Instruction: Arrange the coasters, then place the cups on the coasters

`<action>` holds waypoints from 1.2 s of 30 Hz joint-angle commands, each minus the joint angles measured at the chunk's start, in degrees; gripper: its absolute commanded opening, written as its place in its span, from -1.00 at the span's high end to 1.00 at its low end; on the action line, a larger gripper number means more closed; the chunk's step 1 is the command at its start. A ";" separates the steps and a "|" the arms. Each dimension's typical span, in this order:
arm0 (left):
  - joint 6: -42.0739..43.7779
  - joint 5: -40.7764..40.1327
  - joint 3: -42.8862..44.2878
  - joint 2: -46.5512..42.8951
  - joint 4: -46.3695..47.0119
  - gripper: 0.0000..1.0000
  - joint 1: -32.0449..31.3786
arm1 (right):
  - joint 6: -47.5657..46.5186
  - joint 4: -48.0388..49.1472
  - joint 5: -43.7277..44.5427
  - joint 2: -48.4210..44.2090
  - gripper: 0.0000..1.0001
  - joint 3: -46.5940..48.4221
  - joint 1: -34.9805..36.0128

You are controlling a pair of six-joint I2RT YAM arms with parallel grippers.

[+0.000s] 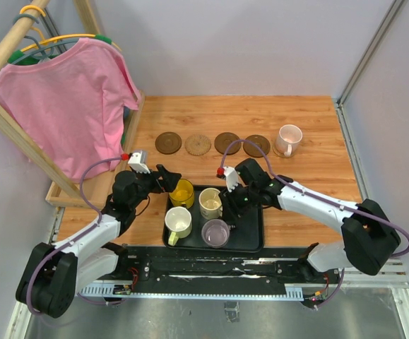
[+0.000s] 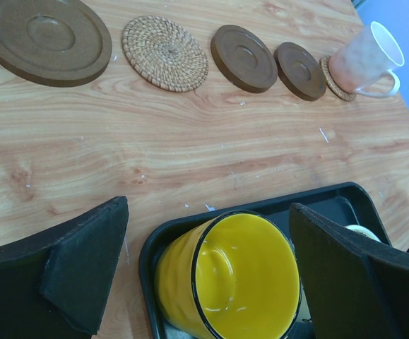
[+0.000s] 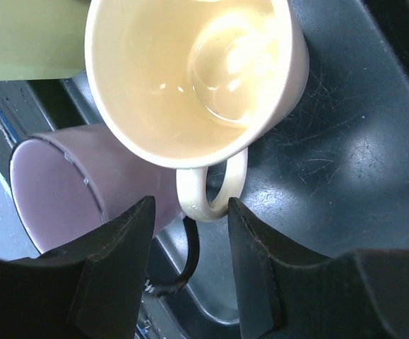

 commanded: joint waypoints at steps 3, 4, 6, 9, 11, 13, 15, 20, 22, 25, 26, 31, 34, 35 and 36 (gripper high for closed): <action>0.60 -0.43 -0.37 -1.16 0.30 -0.99 -0.44 | -0.83 0.02 3.18 1.19 0.05 2.58 1.78; 0.64 -0.49 -0.37 -1.11 0.26 -0.99 -0.44 | -0.79 0.28 3.73 1.17 0.05 2.69 1.84; 0.64 -0.52 -0.37 -0.96 0.39 -0.99 -0.44 | -1.00 0.66 4.63 1.33 0.06 2.77 1.84; 0.64 -0.36 -0.21 -0.35 0.54 -0.99 -0.39 | -1.33 1.28 5.50 2.16 0.06 3.16 1.85; 0.54 -0.34 -0.20 -0.12 0.73 -0.99 -0.39 | -1.33 1.83 5.65 3.03 0.07 3.36 1.84; 0.43 -0.34 -0.19 -0.02 0.76 -0.99 -0.38 | -1.33 2.27 5.85 3.82 0.08 3.59 1.95; 0.51 -0.42 -0.27 -0.03 0.83 -0.99 -0.42 | -1.44 2.48 6.28 4.58 0.09 3.82 2.13; 0.59 -0.60 -0.19 0.16 0.91 -0.99 -0.43 | -1.75 2.41 8.03 6.37 0.12 4.46 2.55; 0.59 -0.60 -0.26 0.37 1.06 -0.99 -0.44 | -1.67 2.65 8.69 6.77 0.15 4.45 2.74; 0.64 -0.56 -0.33 0.72 1.23 -0.99 -0.41 | -1.45 2.96 9.68 6.97 0.23 4.42 3.02; 0.57 -0.52 -0.38 0.88 1.38 -0.99 -0.38 | -1.41 3.04 10.05 7.04 0.27 4.33 3.13; 0.39 -0.34 -0.37 1.38 1.88 -0.99 -0.41 | -1.45 2.81 11.94 7.15 0.53 4.30 3.66; 0.37 -0.34 -0.48 1.24 1.88 -0.99 -0.41 | -1.59 2.36 13.09 7.08 0.87 4.20 4.15; 0.36 -0.35 -0.46 1.23 1.88 -0.99 -0.36 | -1.68 2.19 13.39 6.94 0.97 4.25 4.30; 0.37 -0.34 -0.46 1.17 1.88 -0.99 -0.37 | -1.82 1.98 13.93 6.75 0.98 4.19 4.65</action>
